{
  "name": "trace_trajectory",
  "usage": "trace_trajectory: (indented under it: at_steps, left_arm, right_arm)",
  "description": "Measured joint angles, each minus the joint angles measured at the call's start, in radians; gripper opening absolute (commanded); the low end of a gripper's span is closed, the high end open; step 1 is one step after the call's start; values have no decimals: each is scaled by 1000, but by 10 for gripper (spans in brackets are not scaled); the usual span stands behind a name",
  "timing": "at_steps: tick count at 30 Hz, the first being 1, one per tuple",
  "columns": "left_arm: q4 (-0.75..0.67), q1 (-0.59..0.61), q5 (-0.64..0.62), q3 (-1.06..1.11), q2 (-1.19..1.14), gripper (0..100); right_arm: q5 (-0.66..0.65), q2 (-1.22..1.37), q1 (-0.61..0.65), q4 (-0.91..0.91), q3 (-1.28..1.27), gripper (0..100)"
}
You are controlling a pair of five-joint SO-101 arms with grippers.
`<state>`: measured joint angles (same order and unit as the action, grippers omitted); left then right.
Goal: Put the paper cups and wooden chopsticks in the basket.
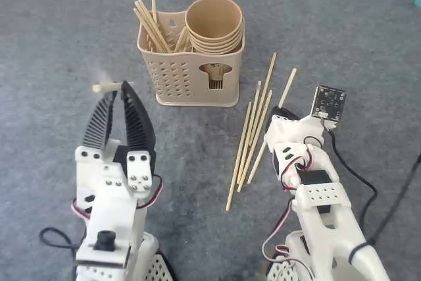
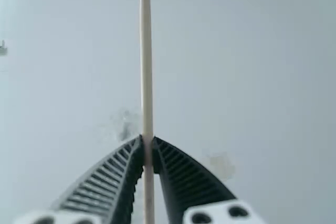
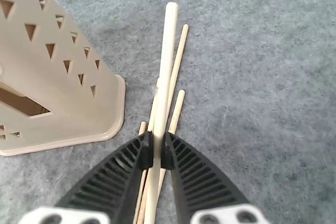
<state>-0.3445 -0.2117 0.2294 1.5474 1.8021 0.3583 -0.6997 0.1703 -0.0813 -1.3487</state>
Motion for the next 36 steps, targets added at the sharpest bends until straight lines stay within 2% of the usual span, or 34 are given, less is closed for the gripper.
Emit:
trace_trajectory:
  at_steps: [8,12,21,29,36]
  left_arm:
    - [-3,-44,0,-3,-2,13]
    - [-5,-46,0,-112,-69,13]
    - [-9,-20,-5,-535,-563,13]
    - [-9,98,-187,-727,-957,13]
    - [-9,141,-310,-827,-1237,13]
  right_arm:
    - [0,0,-2,0,0,8]
    - [0,0,-2,0,0,8]
    - [0,0,-2,0,0,8]
    - [0,0,-2,0,0,8]
    - [0,0,-2,0,0,8]
